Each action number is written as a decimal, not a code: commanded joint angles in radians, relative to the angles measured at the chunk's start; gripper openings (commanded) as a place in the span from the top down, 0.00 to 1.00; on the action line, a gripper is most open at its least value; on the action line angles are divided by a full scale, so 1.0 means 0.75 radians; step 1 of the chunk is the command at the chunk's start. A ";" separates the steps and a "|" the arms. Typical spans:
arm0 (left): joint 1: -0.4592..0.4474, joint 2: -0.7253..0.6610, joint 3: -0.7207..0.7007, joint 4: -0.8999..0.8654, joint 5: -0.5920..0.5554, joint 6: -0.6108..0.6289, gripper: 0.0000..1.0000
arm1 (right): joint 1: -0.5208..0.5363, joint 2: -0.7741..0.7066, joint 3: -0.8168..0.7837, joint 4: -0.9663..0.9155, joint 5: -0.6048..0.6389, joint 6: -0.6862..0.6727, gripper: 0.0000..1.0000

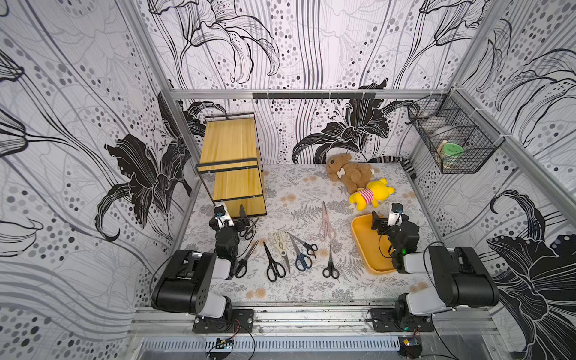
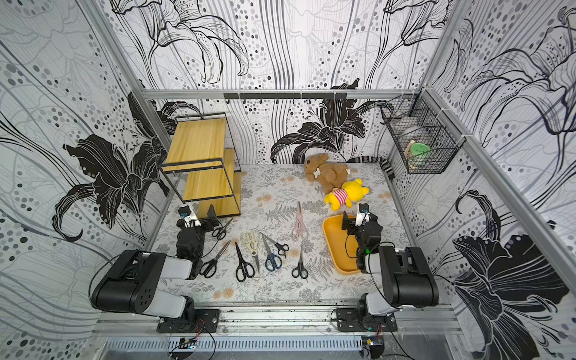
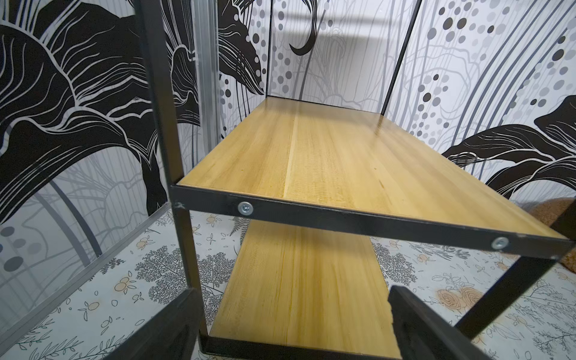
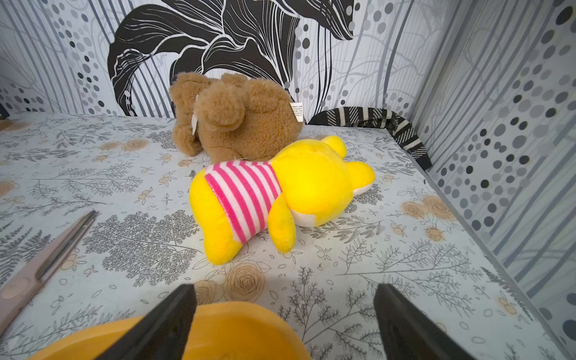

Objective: Put the scissors into the storage box
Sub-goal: Pick up the scissors from the center of the board.

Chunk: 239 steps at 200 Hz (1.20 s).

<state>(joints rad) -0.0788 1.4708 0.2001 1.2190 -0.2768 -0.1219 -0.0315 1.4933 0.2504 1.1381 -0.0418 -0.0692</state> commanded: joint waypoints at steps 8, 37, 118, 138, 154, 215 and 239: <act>-0.008 0.006 -0.006 0.050 -0.014 0.013 0.02 | 0.005 0.011 -0.014 0.023 -0.006 0.003 0.05; -0.007 0.006 -0.006 0.050 -0.013 0.013 0.02 | 0.004 0.008 -0.015 0.024 -0.006 0.004 0.05; -0.007 0.007 -0.007 0.049 -0.013 0.015 0.02 | 0.005 0.010 -0.015 0.025 -0.006 0.003 0.05; -0.007 0.005 0.002 0.035 0.000 0.007 0.02 | 0.004 0.010 -0.015 0.023 -0.006 0.004 0.05; -0.007 0.008 0.002 0.039 0.001 0.008 0.02 | 0.006 0.010 -0.015 0.024 -0.006 0.004 0.05; -0.024 0.010 0.002 0.040 0.002 0.027 0.02 | 0.004 0.011 -0.013 0.020 -0.009 0.007 0.05; -0.018 0.007 0.008 0.026 0.015 0.022 0.02 | 0.002 0.009 -0.013 0.021 -0.014 0.011 0.05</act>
<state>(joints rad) -0.0910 1.4708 0.2001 1.2179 -0.2756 -0.1150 -0.0315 1.4933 0.2504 1.1381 -0.0418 -0.0689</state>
